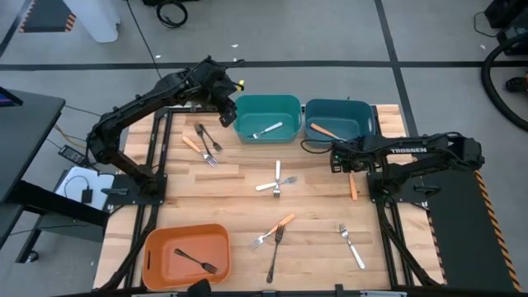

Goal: Sort silverware by color (type)
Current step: Put the orange fork into the blue bin

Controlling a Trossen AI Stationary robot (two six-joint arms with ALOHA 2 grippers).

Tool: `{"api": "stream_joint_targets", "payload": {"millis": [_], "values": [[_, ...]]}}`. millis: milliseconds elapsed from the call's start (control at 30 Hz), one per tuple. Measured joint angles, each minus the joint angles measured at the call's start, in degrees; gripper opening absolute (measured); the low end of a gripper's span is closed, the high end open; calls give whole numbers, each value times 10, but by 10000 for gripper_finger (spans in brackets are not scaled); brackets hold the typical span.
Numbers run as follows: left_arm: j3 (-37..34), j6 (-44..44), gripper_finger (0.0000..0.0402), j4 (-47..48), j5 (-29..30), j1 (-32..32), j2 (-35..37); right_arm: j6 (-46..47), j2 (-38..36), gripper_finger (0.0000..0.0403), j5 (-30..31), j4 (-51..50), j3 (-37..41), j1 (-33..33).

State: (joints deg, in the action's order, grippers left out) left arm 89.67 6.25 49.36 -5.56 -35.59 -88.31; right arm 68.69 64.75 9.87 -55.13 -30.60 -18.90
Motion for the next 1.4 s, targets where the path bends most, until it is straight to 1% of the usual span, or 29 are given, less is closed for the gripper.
{"api": "stream_joint_targets", "payload": {"millis": [200, 400, 633, 733, 833, 933, 967, 1133, 1267, 1300, 1400], "values": [[0, 3, 93, -21, 0, 0, 0, -2, 17, 119, 4, 8, 9, -12], [0, 4, 93, -34, 0, 0, 0, -38, 44, 119, 7, 37, 9, -39], [0, 4, 93, -37, 1, -3, 0, -61, 88, 117, -8, 55, 8, -63], [0, 5, 93, -37, 1, -3, 0, -70, 103, 105, -14, 61, 6, -72], [0, 5, 93, -37, 2, -3, 0, -73, 112, 74, -20, 65, 5, -75], [0, 17, 93, -37, 1, -6, 0, -82, 112, 30, -23, 65, 5, -75], [0, 20, 93, -37, 1, -6, 0, -84, 112, 22, -23, 64, 5, -75], [0, 19, 93, -37, 1, -10, 0, -91, 106, 23, -44, 61, 7, -76], [0, 19, 93, -37, 1, -13, 0, -102, 77, 22, -60, 57, 8, -69], [0, 19, 93, -36, 1, -13, 0, -102, 67, 22, -81, 50, 7, -66], [0, 19, 93, -36, 1, -13, 0, -102, 34, 22, -115, 52, -6, -58]]}}
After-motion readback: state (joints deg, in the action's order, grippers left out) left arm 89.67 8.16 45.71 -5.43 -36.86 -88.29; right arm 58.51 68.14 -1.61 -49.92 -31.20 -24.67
